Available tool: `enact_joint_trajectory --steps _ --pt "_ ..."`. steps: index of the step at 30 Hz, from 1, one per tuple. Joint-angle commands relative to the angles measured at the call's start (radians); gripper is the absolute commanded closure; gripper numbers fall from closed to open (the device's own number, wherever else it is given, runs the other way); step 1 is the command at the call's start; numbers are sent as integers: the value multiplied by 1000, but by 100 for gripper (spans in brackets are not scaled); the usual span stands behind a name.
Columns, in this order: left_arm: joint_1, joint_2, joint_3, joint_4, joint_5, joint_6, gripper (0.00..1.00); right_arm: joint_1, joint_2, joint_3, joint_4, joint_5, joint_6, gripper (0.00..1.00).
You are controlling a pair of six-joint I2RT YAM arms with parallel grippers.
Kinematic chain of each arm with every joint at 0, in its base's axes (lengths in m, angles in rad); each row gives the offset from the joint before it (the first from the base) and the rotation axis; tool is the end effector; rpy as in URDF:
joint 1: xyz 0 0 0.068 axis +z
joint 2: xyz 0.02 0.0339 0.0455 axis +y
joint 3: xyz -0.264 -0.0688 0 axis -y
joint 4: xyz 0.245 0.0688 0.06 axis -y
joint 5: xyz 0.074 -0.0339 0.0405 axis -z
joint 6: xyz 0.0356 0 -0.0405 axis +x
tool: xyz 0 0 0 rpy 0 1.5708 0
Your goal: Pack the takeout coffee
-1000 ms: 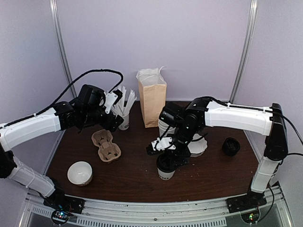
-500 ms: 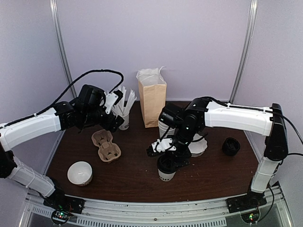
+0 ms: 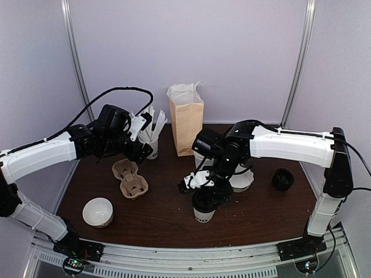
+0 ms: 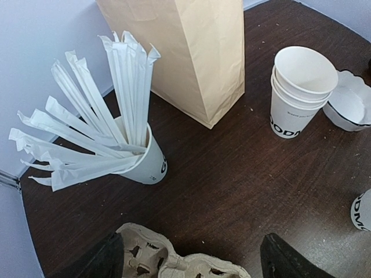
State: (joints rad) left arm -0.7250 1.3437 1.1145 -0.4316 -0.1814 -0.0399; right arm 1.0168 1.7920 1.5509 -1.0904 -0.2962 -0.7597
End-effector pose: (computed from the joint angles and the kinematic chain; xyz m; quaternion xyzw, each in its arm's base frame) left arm 0.2280 -0.1934 0.3066 0.2630 0.8560 -0.0878 0.4364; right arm 0.1783 0.3080 0.2659 -0.7731 0.6057 0.1604 0.0983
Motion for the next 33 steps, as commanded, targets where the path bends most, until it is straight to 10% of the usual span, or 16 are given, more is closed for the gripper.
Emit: enact_joint_trajectory --steps 1,16,33 --pt "10 7 19 2 14 -8 15 7 -2 15 -10 -2 8 25" --pt "21 3 22 -2 20 -7 15 -118 -183 15 -83 -18 66 27" --pt "30 0 33 -13 46 -14 15 -773 -279 -40 7 0 169 27"
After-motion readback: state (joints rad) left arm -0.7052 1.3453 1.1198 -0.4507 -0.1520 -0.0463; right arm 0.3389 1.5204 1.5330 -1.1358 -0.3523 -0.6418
